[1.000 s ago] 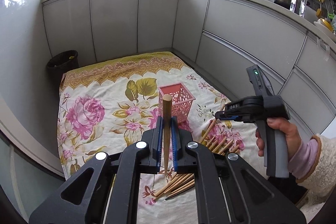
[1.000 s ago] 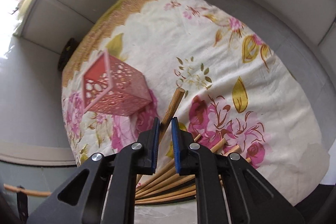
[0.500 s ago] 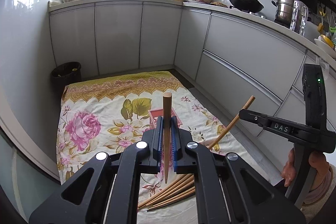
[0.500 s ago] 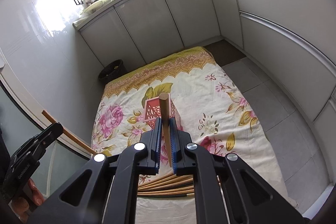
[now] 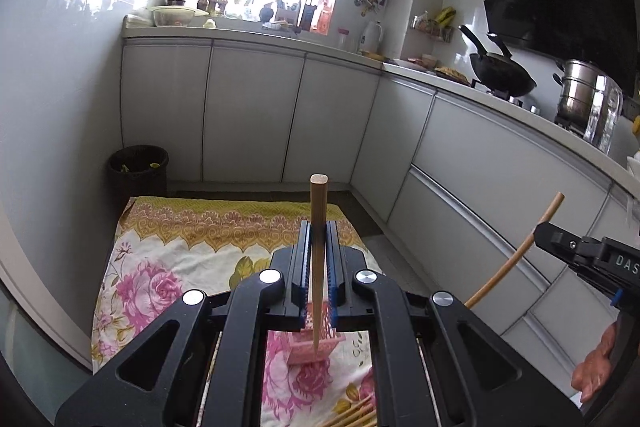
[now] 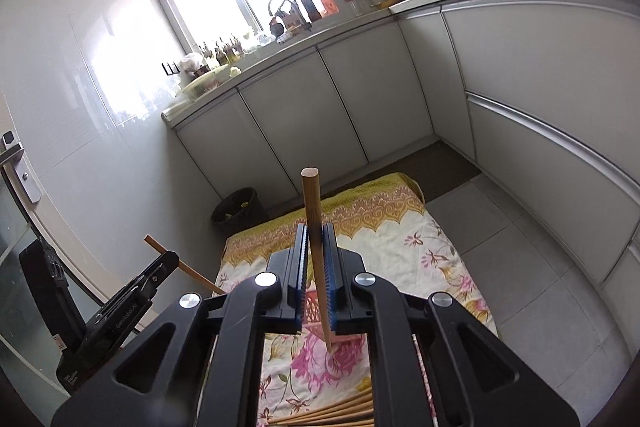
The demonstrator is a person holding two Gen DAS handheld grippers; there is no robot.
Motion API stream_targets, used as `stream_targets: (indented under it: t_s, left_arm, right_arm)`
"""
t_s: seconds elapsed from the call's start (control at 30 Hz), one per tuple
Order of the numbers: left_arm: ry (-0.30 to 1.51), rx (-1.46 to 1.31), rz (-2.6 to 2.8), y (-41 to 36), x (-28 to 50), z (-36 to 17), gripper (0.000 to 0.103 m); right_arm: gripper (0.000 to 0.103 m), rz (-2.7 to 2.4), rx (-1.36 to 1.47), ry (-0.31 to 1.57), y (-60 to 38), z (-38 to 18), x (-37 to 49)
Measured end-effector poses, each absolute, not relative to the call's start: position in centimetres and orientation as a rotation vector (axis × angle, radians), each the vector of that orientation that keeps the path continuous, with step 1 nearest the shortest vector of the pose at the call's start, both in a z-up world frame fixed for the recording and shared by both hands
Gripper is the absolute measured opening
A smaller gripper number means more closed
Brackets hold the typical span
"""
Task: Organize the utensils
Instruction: 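Lift both held chopsticks upright and carry them over the pink basket, then open the left tool over the basket while the right tool releases its chopstick inside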
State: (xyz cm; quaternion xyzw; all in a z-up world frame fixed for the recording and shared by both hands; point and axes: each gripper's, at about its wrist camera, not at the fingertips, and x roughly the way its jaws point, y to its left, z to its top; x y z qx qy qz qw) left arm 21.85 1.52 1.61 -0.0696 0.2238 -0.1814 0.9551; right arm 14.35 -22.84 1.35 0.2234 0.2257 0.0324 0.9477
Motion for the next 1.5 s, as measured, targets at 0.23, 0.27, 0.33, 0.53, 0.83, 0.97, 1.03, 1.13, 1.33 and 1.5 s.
stream_targets:
  t_s: [0.23, 0.27, 0.33, 0.53, 0.83, 0.97, 1.03, 1.13, 1.33, 1.5]
  left_arm:
    - [0.447, -0.145, -0.313, 0.2, 25.2, -0.8, 0.006]
    - [0.454, -0.136, -0.304, 0.0, 25.7, -1.3, 0.006]
    - [0.477, -0.125, -0.306, -0.4, 26.8, -2.6, 0.006]
    - [0.548, -0.118, -0.315, -0.6, 29.1, -5.3, 0.007]
    - [0.513, -0.188, -0.324, 0.9, 28.6, -3.4, 0.025]
    - [0.443, -0.226, -0.319, 2.1, 26.9, -1.0, 0.035]
    - [0.421, -0.239, -0.316, 2.5, 26.2, -0.1, 0.038]
    - [0.420, -0.250, -0.312, 3.0, 25.7, 0.5, 0.041]
    - [0.484, -0.215, -0.332, 2.5, 25.6, 0.0, 0.045]
    - [0.500, -0.159, -0.333, 1.8, 24.2, 0.1, 0.089]
  right_arm:
    - [0.008, 0.068, 0.445, 0.415, -22.4, 1.2, 19.0]
    - [0.008, 0.070, 0.444, 0.416, -22.1, 0.8, 19.5]
    - [0.008, 0.072, 0.438, 0.421, -21.8, 0.1, 20.9]
    - [0.008, 0.086, 0.440, 0.449, -21.2, -2.4, 24.3]
    - [0.008, 0.092, 0.428, 0.512, -20.1, -6.1, 27.1]
    - [0.010, 0.099, 0.409, 0.525, -19.7, -7.0, 27.5]
    - [0.011, 0.098, 0.408, 0.546, -19.6, -7.5, 27.7]
    - [0.012, 0.092, 0.430, 0.572, -19.9, -8.3, 27.7]
    - [0.061, 0.070, 0.493, 0.549, -21.1, -8.3, 25.6]
    - [0.093, 0.078, 0.590, 0.516, -22.5, -8.0, 22.4]
